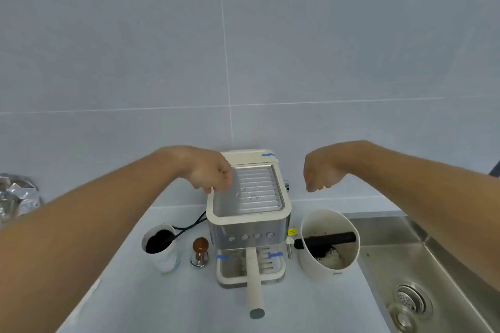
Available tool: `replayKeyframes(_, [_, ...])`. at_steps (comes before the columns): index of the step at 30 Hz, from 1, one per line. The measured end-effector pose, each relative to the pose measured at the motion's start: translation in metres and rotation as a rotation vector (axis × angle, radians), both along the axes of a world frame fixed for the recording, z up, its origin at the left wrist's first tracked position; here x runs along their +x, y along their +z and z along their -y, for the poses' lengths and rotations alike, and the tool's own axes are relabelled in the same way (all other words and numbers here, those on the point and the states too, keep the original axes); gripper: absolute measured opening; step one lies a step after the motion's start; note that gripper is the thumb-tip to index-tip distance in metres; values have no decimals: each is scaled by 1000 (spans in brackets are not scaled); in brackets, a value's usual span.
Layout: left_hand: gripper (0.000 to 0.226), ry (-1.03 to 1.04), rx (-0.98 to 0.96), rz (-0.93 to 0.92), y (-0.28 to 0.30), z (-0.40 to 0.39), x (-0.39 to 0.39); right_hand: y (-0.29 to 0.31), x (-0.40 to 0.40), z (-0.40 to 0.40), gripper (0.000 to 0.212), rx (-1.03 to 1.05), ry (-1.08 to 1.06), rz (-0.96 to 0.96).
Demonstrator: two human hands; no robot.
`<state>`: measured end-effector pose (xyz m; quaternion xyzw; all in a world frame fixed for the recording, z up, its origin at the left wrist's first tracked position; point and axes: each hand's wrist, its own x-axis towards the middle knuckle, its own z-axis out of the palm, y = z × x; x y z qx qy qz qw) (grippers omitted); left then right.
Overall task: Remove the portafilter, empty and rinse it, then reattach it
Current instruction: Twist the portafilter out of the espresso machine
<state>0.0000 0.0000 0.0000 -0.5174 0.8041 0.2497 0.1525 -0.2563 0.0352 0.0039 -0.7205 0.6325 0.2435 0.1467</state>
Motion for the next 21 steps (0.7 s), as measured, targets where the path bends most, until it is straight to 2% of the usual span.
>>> replayKeyframes(3, [20,-18,-15,-28,-10,-5,7,-25,-1,-8,19,68,-24,25])
replayKeyframes(6, [24,-34,-39,-92,-23,-15,18,-48,2,-24,28,110,-28,62])
replayKeyframes(9, [14,-55,-112,-224,-39,-25,27,-67,1,-36,31,118,-20,111])
replayKeyframes(13, [21,-74,-259,-427,-62,-39,33,-99,4,-46,29,114,-52,220])
replayKeyframes(17, [15,-152,-408,-497,-84,-45,29,-134,9,-60,37,67,-141,432])
replayKeyframes(21, [26,-189,-474,-479,-101,-41,21,-170,21,-76,31,78,-300,659])
